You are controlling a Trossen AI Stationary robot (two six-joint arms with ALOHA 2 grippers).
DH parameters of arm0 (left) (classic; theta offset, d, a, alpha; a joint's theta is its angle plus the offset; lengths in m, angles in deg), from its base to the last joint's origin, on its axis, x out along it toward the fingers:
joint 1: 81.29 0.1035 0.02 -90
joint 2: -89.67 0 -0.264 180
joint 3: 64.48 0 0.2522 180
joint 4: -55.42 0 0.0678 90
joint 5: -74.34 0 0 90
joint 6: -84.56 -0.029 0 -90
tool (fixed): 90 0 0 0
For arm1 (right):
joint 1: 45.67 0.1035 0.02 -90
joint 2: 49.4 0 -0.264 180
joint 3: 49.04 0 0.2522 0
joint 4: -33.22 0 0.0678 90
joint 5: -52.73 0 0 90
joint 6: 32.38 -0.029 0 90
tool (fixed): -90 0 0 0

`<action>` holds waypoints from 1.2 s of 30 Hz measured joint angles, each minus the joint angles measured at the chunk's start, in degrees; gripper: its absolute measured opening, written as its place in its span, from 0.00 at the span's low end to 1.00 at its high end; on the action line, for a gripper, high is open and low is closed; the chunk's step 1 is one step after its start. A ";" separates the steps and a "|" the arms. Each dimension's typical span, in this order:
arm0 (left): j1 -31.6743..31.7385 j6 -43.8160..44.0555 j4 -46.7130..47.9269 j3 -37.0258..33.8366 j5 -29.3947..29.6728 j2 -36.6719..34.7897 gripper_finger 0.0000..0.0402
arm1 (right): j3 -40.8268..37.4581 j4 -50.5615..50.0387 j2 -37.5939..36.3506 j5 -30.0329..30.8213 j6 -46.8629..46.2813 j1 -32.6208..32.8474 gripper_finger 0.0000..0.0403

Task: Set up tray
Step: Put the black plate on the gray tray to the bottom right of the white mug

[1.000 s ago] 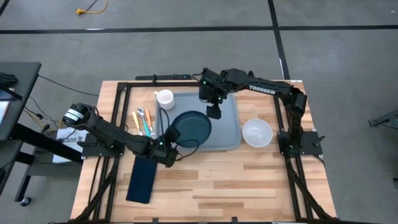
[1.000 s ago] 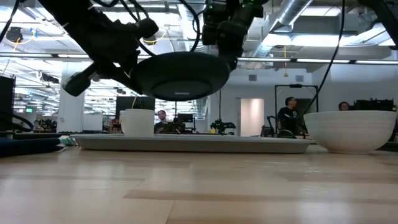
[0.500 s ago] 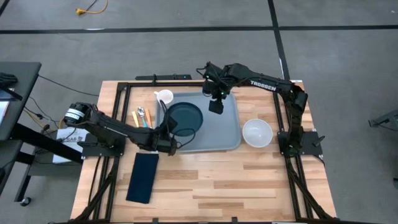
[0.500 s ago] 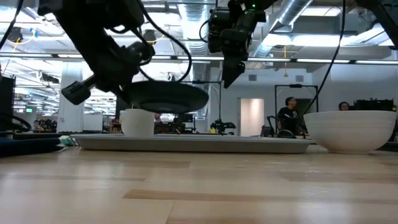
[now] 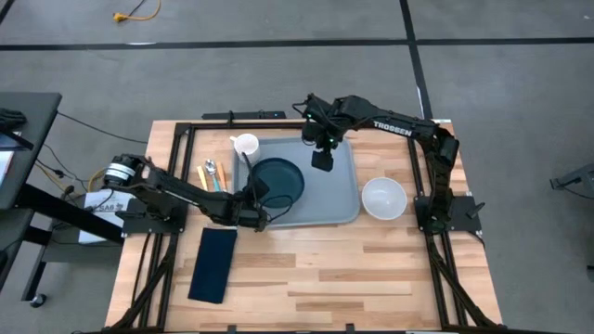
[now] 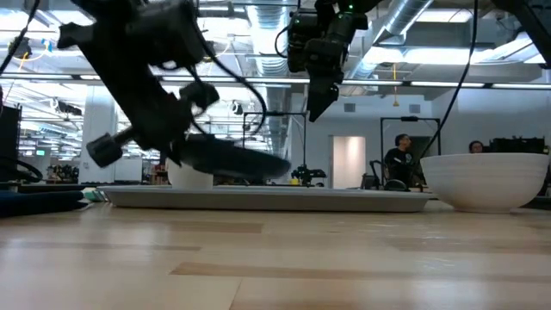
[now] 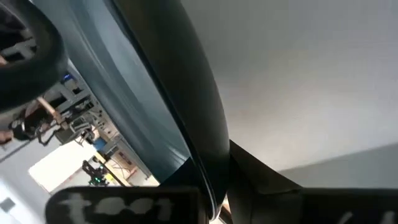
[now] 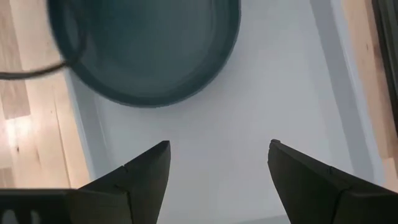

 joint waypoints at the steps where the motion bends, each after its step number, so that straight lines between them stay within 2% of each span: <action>1: 0.18 -0.72 -0.30 0.00 0.27 0.99 0.03 | 0.00 -0.05 0.00 0.00 -0.01 0.11 0.65; 10: 3.48 -1.60 -1.23 -0.03 3.08 2.88 0.03 | 0.00 -1.24 0.02 -0.04 0.01 0.83 0.65; 15: 4.61 -3.38 -1.21 -0.03 -0.06 2.88 0.03 | 0.00 -1.24 0.04 -0.04 0.01 0.83 0.65; 33: 4.65 0.46 -1.24 -0.01 -2.05 2.88 0.04 | 0.00 -1.22 0.04 -0.07 0.08 0.88 0.65; 36: 4.65 1.44 -1.19 -0.01 -2.65 2.87 0.06 | 0.00 -1.22 0.04 -0.05 0.35 1.20 0.65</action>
